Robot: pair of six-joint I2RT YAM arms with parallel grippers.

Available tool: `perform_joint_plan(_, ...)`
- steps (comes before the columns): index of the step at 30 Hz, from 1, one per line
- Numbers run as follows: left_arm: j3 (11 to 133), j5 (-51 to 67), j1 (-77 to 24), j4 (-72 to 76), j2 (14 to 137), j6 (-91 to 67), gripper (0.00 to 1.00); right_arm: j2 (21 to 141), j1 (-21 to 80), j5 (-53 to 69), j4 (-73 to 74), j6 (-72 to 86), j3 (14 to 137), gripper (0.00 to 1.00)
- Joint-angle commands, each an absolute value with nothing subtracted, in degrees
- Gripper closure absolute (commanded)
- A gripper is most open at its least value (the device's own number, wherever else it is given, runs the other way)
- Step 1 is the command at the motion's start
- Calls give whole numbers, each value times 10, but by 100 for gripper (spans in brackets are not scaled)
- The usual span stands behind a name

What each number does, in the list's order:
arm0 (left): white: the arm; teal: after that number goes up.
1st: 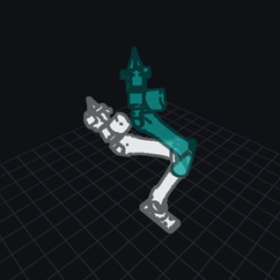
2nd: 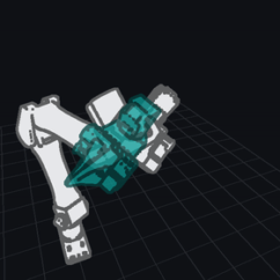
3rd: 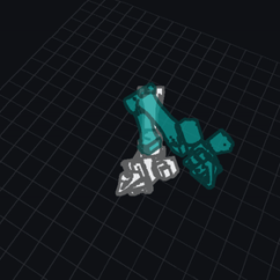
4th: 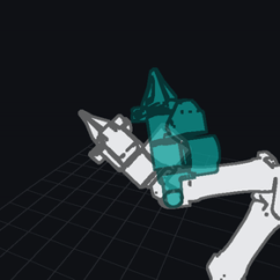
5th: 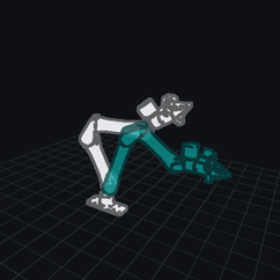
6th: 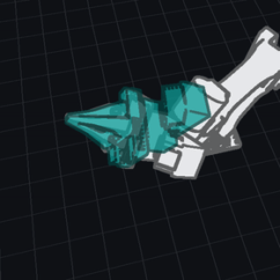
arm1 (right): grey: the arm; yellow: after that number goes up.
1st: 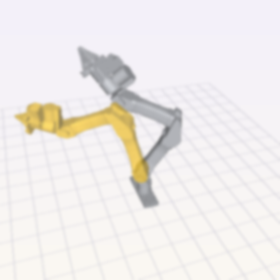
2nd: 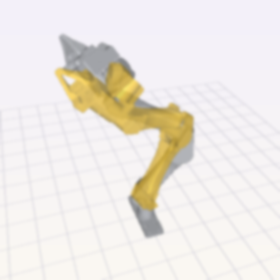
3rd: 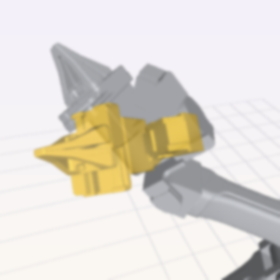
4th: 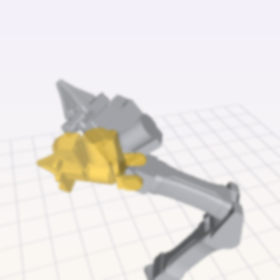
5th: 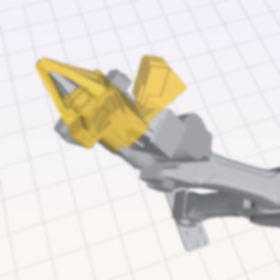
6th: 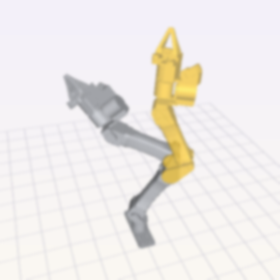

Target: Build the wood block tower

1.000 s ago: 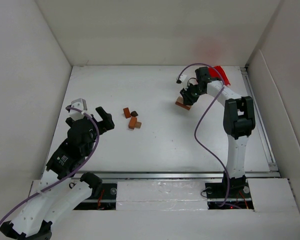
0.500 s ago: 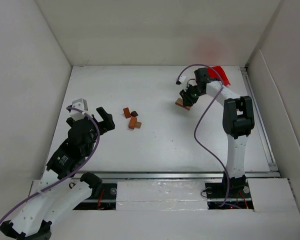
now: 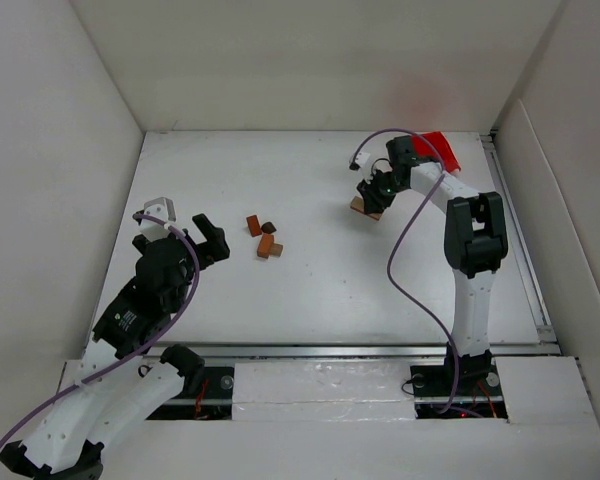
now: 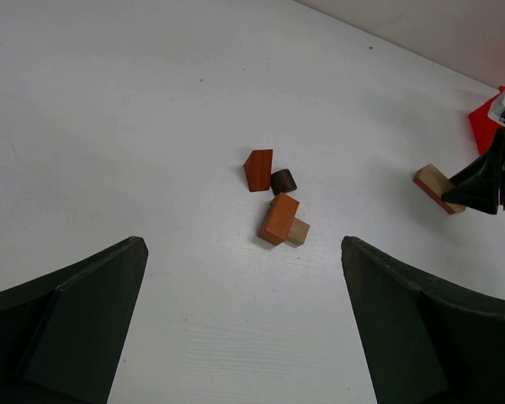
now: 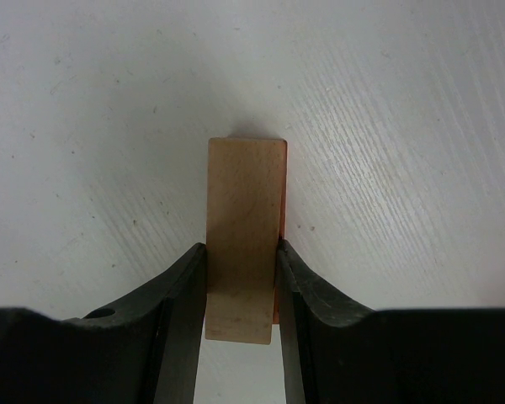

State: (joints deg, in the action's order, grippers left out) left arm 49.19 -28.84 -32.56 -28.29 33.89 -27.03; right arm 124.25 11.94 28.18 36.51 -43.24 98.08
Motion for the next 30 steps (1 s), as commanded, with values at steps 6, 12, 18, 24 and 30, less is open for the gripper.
perform_joint_plan(6, 490, -284, -328, -258, 335, -261, 1, 1252, 120, 292, 367, -426, 991, 83)
perform_joint_plan(12, 489, -281, -328, -258, 335, -260, 1, 1248, 114, 290, 362, -421, 988, 82)
perform_joint_plan(18, 489, -280, -328, -258, 336, -259, 1, 1247, 109, 300, 359, -421, 986, 82)
perform_joint_plan(24, 490, -281, -333, -258, 335, -259, 1, 1248, 109, 315, 366, -428, 992, 82)
perform_joint_plan(30, 489, -279, -333, -257, 337, -258, 1, 1258, 104, 322, 379, -435, 1004, 82)
